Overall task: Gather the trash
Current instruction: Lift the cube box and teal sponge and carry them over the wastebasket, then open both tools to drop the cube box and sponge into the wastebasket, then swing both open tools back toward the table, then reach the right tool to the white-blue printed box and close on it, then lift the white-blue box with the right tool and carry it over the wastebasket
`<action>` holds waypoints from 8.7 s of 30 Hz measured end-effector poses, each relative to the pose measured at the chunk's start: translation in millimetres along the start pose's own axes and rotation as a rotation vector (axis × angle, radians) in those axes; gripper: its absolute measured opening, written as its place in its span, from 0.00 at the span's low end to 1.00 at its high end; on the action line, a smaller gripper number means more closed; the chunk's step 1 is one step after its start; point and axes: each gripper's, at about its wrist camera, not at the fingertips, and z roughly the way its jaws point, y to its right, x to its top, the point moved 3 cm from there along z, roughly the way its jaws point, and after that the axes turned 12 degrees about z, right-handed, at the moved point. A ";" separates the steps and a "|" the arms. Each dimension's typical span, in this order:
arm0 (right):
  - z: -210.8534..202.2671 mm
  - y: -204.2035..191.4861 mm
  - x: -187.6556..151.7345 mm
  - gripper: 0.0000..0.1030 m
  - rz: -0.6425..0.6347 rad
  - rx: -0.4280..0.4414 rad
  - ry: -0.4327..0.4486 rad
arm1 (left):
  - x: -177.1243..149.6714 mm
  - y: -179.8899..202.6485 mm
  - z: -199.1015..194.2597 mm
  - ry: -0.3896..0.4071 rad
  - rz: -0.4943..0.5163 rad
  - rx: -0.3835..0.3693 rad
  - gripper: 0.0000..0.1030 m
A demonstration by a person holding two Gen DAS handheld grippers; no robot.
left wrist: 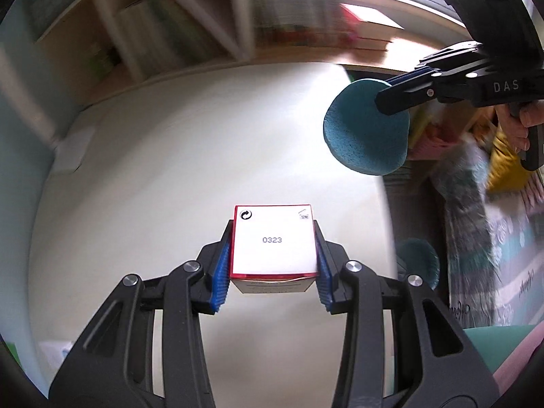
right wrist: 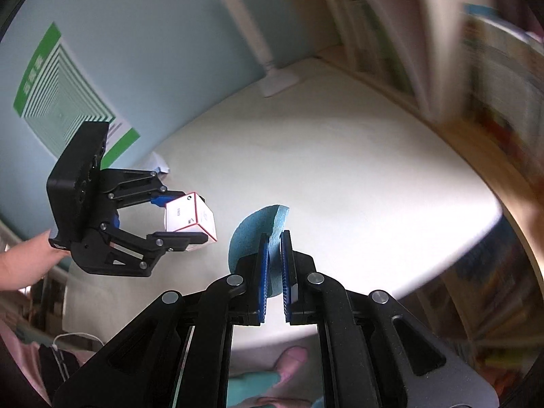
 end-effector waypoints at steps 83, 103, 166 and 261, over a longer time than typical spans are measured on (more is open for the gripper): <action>-145.1 208.7 -445.2 0.56 0.933 -0.201 0.091 | 21.6 414.9 184.1 -0.384 0.586 -0.494 0.81; -152.6 193.1 -448.8 0.66 0.948 -0.203 0.121 | 16.7 403.4 170.6 -0.364 0.544 -0.469 0.85; 256.7 -264.6 -12.3 0.84 -0.506 0.185 -0.388 | -350.1 -101.4 -110.1 -0.173 -0.893 0.274 0.93; -148.0 114.3 -297.9 0.60 0.503 -0.349 0.058 | 40.2 255.7 65.0 -0.084 0.234 -0.297 0.93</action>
